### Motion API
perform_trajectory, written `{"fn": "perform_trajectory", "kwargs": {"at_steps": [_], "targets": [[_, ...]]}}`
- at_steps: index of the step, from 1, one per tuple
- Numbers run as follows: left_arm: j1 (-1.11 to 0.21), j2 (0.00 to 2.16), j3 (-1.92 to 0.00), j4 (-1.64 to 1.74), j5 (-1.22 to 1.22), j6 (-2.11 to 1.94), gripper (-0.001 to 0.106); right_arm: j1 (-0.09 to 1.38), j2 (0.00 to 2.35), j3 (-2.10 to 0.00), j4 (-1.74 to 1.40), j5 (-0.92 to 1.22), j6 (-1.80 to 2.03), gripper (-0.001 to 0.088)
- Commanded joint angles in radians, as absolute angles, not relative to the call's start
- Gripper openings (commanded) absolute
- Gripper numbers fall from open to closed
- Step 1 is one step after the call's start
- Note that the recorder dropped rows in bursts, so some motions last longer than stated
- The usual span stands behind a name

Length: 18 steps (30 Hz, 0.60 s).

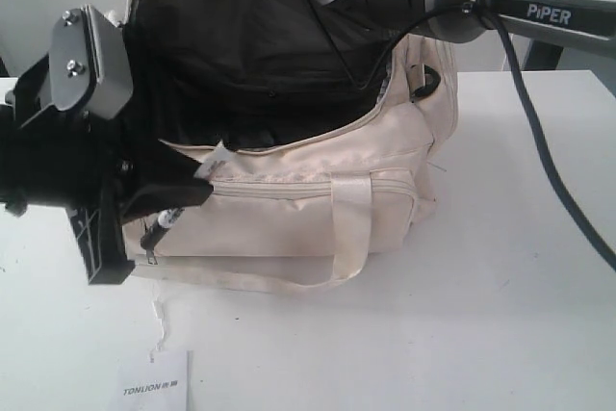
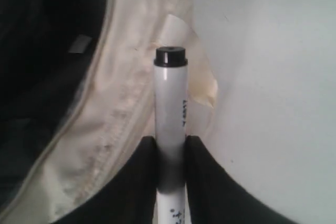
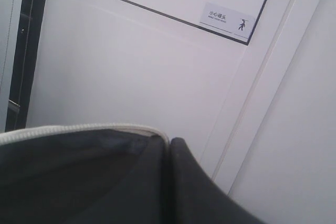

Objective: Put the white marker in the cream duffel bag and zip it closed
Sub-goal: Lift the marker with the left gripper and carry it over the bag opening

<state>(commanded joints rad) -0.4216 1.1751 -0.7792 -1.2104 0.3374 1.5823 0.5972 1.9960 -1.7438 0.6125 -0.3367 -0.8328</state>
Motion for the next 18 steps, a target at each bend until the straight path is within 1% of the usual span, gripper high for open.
{"fn": "perform_trajectory", "kwargs": {"at_steps": [3,6,9,12,14,18], "targets": [[-0.422,1.175,-0.779,-1.389,0.247,1.669,0.000,0.597,1.996,-1.744,0.613,-0.337,-0.833,0.0000],[-0.422,1.175,-0.779,-1.720,0.227,1.951,0.000,0.597,1.996,-1.744,0.613,-0.337,-0.833,0.0000],[-0.422,1.175,-0.781,-1.744,0.228,2.028,0.000,0.597,1.996,-1.744,0.613,-0.337,-0.833,0.0000],[-0.420,1.177,-0.781,-1.744,0.144,2.073,0.000,0.597,1.996,-1.744,0.613,-0.337,-0.833,0.0000],[-0.420,1.177,-0.786,-1.744,0.140,2.117,0.000,0.597,1.996,-1.744,0.613,-0.337,-0.833,0.0000],[-0.420,1.195,-0.869,-1.744,0.149,2.117,0.000,0.597,1.996,-1.744,0.613,-0.337,-0.833,0.0000]]}}
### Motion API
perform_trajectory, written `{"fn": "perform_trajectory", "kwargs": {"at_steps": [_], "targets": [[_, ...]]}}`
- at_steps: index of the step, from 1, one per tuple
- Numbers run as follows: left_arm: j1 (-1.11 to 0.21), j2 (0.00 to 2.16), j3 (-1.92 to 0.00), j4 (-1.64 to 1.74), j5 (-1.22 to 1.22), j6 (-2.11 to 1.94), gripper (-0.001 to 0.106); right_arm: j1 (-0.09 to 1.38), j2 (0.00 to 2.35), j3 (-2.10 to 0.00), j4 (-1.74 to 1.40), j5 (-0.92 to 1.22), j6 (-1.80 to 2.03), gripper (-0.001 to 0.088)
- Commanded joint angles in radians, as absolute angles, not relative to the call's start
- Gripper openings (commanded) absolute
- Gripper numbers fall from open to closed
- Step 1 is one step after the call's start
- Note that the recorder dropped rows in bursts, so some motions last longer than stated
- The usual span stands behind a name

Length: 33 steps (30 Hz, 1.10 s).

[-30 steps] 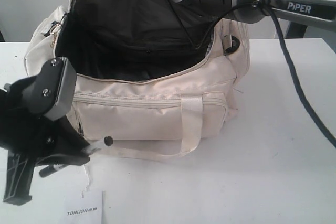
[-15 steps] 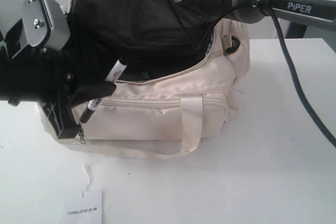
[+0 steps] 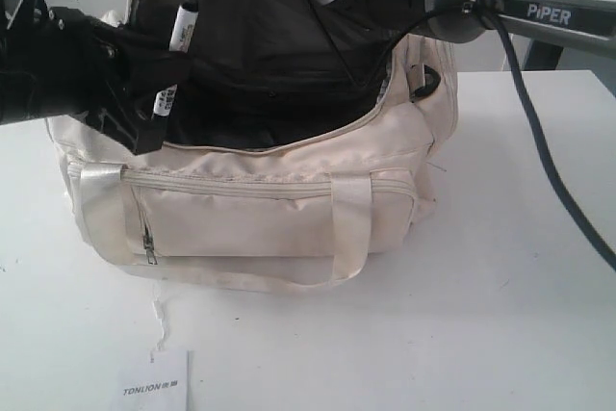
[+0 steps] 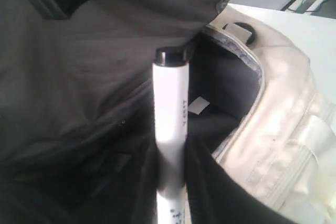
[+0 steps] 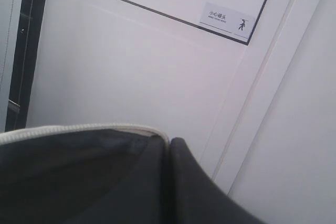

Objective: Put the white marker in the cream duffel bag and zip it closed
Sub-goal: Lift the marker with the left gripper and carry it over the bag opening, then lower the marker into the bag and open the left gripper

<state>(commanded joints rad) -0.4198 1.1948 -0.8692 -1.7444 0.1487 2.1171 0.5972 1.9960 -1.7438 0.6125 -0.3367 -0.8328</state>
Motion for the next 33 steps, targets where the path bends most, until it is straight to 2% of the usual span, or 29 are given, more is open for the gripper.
{"fn": "perform_trajectory", "kwargs": {"at_steps": [9,22,23,25,26,27,28,30,33], "targets": [[-0.420,1.353,-1.014,-1.744,0.118,2.117,0.000,0.597,1.996,-1.744,0.613,-0.337,-0.833,0.0000],[-0.418,1.513,-1.108,-1.744,0.031,2.117,0.000,0.597,1.996,-1.744,0.613,-0.337,-0.833,0.0000],[-0.418,1.519,-1.108,-1.744,0.030,2.117,0.002,0.597,1.996,-1.744,0.613,-0.337,-0.833,0.0000],[-0.418,1.535,-1.108,-1.744,0.014,2.117,0.019,0.597,1.996,-1.744,0.613,-0.337,-0.833,0.0000],[-0.418,1.539,-1.108,-1.744,0.010,2.117,0.035,0.597,1.996,-1.744,0.613,-0.337,-0.833,0.0000],[-0.418,1.542,-1.108,-1.744,0.000,2.117,0.044,0.597,1.996,-1.744,0.613,-0.337,-0.833,0.0000],[-0.418,1.542,-1.108,-1.744,-0.030,2.117,0.057,0.597,1.996,-1.744,0.613,-0.337,-0.833,0.0000],[-0.418,1.537,-1.108,-1.744,-0.083,2.117,0.060,0.597,1.996,-1.744,0.613,-0.337,-0.833,0.0000],[-0.420,1.502,-1.108,-1.744,-0.107,2.112,0.060,0.597,1.996,-1.744,0.613,-0.337,-0.833,0.0000]]}}
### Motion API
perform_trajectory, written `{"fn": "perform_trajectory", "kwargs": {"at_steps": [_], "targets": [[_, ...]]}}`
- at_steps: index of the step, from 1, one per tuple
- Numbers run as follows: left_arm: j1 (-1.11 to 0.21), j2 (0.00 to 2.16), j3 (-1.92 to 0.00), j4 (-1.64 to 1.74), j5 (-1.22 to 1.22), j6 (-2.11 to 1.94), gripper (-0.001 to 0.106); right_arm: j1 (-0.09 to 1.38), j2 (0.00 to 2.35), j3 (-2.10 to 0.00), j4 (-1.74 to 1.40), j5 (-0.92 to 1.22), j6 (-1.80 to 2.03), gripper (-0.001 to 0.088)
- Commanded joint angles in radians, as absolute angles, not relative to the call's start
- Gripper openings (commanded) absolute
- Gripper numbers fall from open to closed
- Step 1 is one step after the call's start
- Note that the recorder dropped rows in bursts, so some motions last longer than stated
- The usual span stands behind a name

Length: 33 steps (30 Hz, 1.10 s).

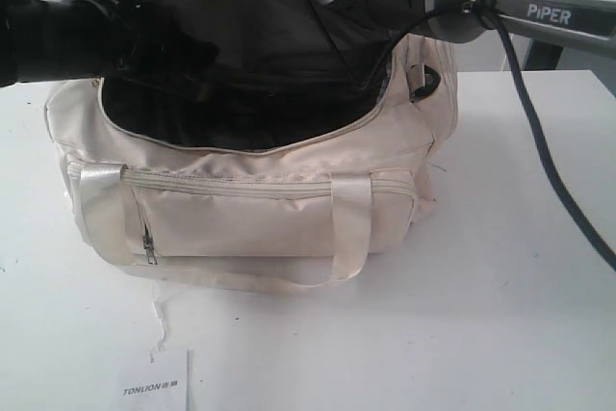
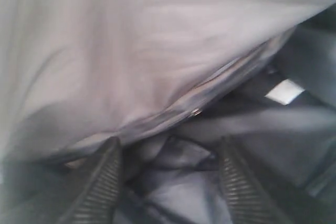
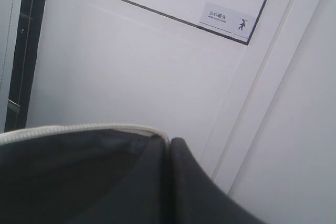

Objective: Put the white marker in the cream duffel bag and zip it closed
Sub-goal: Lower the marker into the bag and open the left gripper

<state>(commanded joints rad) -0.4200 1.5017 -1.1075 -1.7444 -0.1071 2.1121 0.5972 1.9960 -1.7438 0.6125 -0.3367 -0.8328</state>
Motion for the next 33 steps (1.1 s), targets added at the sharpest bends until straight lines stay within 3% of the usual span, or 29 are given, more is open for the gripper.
{"fn": "perform_trajectory", "kwargs": {"at_steps": [2,5,6,9,17,25,33], "targets": [[-0.420,1.464,-1.108,-1.744,-0.112,2.098,0.056,0.597,1.996,-1.744,0.613,-0.337,-0.833,0.0000],[-0.420,1.416,-1.096,-1.744,-0.141,2.098,0.038,0.597,1.996,-1.744,0.613,-0.337,-0.833,0.0000],[-0.420,1.390,-1.080,-1.744,-0.148,2.098,0.023,0.597,1.996,-1.744,0.613,-0.337,-0.833,0.0000],[-0.420,1.351,-1.056,-1.744,-0.129,2.098,0.000,0.597,1.996,-1.744,0.613,-0.337,-0.833,0.0000],[-0.420,1.251,-0.960,-1.744,0.015,1.948,0.000,0.597,1.996,-1.744,0.613,-0.337,-0.833,0.0000],[-0.420,1.163,-0.867,-1.742,0.444,1.861,0.000,0.597,1.996,-1.744,0.613,-0.337,-0.833,0.0000],[-0.420,1.163,-0.862,-1.283,0.841,1.519,0.000,0.597,1.996,-1.744,0.613,-0.337,-0.833,0.0000]]}}
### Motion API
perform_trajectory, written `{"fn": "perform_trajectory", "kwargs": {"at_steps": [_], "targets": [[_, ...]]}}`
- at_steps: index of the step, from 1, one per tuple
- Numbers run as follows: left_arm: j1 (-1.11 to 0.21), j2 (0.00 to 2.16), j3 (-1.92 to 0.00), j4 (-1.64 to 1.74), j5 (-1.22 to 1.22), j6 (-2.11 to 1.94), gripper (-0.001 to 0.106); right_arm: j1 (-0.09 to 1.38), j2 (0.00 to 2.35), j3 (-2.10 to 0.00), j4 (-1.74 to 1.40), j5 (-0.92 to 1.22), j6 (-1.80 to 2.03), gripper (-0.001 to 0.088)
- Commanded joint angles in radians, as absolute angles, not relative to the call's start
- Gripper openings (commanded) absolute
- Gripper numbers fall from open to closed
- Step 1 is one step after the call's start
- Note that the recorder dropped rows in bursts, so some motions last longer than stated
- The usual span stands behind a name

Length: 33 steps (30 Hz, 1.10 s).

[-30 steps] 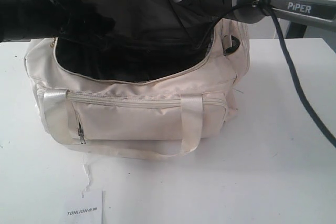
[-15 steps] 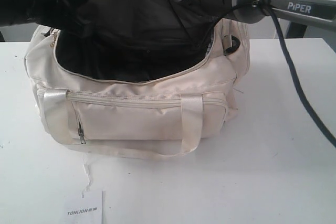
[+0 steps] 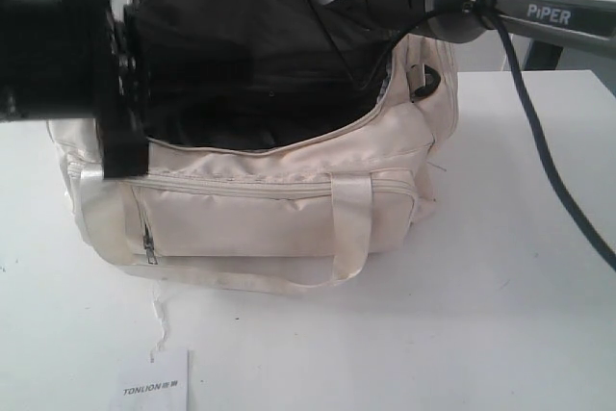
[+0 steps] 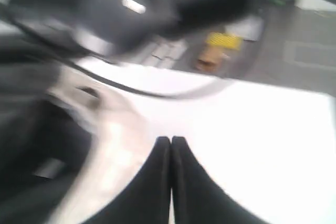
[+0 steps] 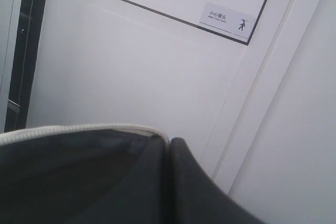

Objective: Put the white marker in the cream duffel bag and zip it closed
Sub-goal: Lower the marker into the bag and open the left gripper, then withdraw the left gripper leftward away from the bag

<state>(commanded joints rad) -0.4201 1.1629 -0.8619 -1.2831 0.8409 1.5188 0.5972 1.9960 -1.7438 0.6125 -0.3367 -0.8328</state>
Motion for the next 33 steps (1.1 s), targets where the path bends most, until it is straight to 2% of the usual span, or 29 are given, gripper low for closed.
{"fn": "perform_trajectory", "kwargs": {"at_steps": [7,17,24,29,33], "targets": [[-0.420,1.163,-0.862,-0.922,0.888,1.229,0.000,0.597,1.996,-1.744,0.613,-0.337,-0.833,0.0000],[-0.420,1.163,-0.862,-0.479,0.855,0.624,0.000,0.597,1.996,-1.744,0.613,-0.337,-0.833,0.0000],[-0.420,1.163,-0.860,-0.114,0.917,0.220,0.000,0.597,1.996,-1.744,0.613,-0.337,-0.833,0.0000],[-0.402,1.163,-0.860,0.111,0.822,-0.083,0.000,0.597,1.996,-1.744,0.613,-0.337,-0.833,0.0000],[-0.312,1.163,-0.862,0.148,0.706,-0.191,0.000,0.597,1.996,-1.744,0.613,-0.337,-0.833,0.0000]]}}
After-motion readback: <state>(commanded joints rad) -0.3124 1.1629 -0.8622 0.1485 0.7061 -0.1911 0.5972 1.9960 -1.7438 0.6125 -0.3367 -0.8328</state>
